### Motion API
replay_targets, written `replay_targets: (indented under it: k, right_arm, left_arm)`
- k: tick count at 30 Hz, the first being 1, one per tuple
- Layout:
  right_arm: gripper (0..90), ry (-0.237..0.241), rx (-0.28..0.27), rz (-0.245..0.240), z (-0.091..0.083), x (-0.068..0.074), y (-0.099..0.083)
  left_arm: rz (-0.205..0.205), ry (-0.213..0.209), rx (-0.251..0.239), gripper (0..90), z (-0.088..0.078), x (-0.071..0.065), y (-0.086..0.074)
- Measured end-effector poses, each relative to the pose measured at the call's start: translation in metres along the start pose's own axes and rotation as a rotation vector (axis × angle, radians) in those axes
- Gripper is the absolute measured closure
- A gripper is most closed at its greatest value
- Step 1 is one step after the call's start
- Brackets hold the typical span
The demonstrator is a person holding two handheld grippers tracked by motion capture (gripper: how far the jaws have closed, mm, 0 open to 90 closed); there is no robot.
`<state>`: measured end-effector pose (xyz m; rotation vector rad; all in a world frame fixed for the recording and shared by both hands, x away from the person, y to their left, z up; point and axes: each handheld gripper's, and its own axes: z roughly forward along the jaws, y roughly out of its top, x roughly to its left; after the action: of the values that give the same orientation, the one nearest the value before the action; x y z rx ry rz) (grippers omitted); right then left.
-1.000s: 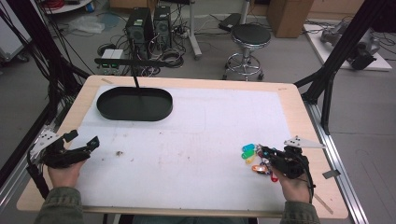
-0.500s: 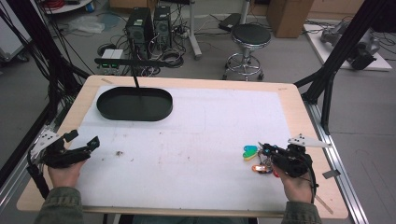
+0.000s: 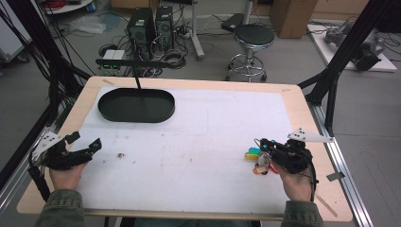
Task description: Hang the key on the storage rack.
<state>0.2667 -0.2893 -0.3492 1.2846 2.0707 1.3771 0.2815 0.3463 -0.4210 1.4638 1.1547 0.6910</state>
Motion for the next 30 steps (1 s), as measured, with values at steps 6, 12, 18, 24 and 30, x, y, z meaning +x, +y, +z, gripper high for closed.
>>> replay_targets:
  k: [6, 12, 18, 24, 30]
  right_arm:
    - [84.3, 0.05, -0.012, -0.015, 0.008, 0.006, 0.02]
    - [84.4, 0.1, -0.025, -0.039, 0.013, 0.016, 0.043]
    - [84.4, 0.17, -0.026, -0.032, 0.023, 0.02, 0.058]
    - [84.3, 0.187, -0.039, -0.047, 0.03, 0.027, 0.072]
    - [84.4, 0.2, -0.027, -0.076, 0.041, 0.038, 0.089]
  left_arm:
    - [-0.006, 0.001, -0.003, 3.9, 0.001, 0.0, 0.0]
    - [-0.009, 0.003, -0.006, 3.9, 0.002, 0.001, 0.0]
    - [-0.006, -0.003, 0.0, 3.9, 0.002, 0.001, 0.0]
    - [-0.022, -0.02, -0.009, 3.9, 0.004, -0.001, 0.0]
    - [-0.023, -0.025, -0.008, 3.9, 0.004, -0.001, 0.0]
